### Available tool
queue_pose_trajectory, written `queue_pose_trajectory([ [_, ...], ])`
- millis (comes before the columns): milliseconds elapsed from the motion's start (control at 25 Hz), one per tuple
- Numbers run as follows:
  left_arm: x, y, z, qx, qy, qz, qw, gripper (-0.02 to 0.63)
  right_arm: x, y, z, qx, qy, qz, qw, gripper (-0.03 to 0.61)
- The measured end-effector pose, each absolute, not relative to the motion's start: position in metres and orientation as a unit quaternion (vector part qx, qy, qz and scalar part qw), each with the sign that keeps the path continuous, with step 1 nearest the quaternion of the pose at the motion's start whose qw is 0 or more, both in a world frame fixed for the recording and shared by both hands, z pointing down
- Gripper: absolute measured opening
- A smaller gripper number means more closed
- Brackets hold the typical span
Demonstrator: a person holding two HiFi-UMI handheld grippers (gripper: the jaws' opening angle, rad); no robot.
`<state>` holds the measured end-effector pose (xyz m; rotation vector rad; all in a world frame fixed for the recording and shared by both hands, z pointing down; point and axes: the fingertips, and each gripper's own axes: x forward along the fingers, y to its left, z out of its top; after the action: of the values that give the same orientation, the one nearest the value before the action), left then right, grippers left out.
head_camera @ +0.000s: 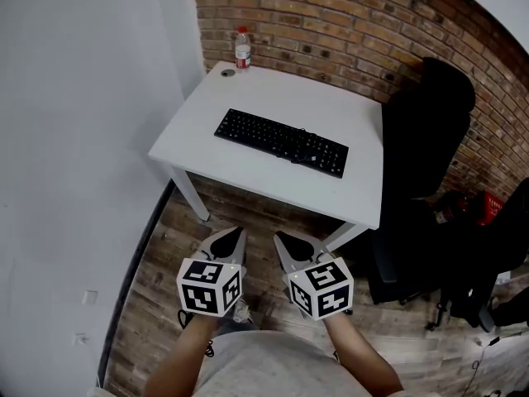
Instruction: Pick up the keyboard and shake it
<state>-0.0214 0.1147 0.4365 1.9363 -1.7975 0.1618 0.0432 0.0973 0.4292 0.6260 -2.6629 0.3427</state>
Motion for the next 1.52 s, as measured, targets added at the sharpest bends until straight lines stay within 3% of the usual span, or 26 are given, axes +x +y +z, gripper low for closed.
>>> queue_pose_trajectory([
  [520, -0.113, 0.091, 0.428, 0.718, -0.651, 0.047, 0.242, -0.008, -0.049, 0.079, 0.42, 0.234, -0.946, 0.11, 0.197, 0.011],
  [1520, -0.124, -0.071, 0.445, 0.742, -0.618, 0.077, 0.247, -0.008, -0.068, -0.071, 0.439, 0.259, -0.937, 0.141, 0.189, 0.011],
])
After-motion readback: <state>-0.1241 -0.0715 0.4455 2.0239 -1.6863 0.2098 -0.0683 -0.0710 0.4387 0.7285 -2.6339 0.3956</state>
